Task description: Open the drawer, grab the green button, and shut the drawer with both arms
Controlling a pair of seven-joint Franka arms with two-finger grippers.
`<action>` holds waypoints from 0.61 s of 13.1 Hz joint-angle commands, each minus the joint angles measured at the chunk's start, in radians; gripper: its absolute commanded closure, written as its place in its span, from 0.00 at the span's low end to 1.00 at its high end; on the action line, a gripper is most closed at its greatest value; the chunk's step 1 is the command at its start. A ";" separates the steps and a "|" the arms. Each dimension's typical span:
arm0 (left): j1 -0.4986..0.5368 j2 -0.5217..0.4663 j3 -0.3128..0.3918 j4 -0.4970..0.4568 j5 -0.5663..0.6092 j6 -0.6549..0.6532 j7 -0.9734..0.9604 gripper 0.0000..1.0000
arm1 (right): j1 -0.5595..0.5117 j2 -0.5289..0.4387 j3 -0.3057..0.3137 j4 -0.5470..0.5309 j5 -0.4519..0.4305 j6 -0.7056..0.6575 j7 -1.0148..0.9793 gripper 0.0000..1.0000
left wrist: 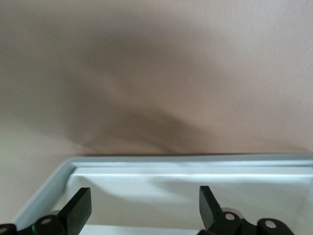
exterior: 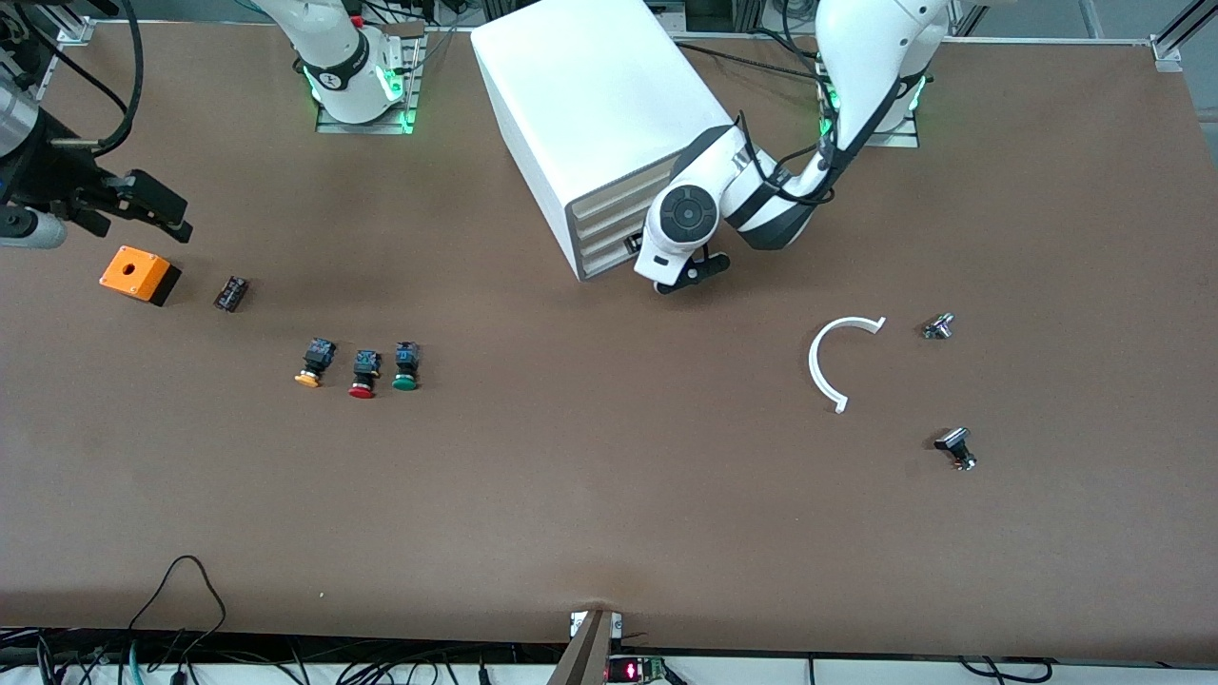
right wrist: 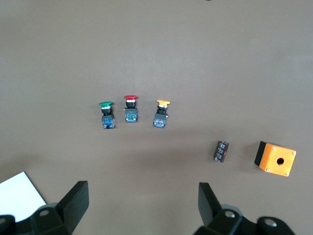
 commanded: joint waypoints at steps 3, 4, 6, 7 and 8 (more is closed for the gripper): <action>0.111 -0.088 -0.002 0.178 0.130 -0.293 0.155 0.03 | -0.023 -0.066 0.020 -0.080 -0.013 0.005 0.012 0.01; 0.139 -0.089 -0.002 0.227 0.138 -0.348 0.192 0.03 | -0.025 -0.097 0.018 -0.118 -0.013 0.020 0.009 0.01; 0.208 -0.097 -0.004 0.339 0.143 -0.446 0.298 0.02 | -0.023 -0.142 0.020 -0.175 -0.014 0.051 0.007 0.01; 0.240 -0.097 -0.005 0.394 0.144 -0.494 0.361 0.02 | -0.023 -0.142 0.018 -0.176 -0.014 0.051 0.007 0.01; 0.260 -0.099 -0.002 0.448 0.144 -0.549 0.424 0.02 | -0.023 -0.140 0.018 -0.173 -0.014 0.051 0.004 0.01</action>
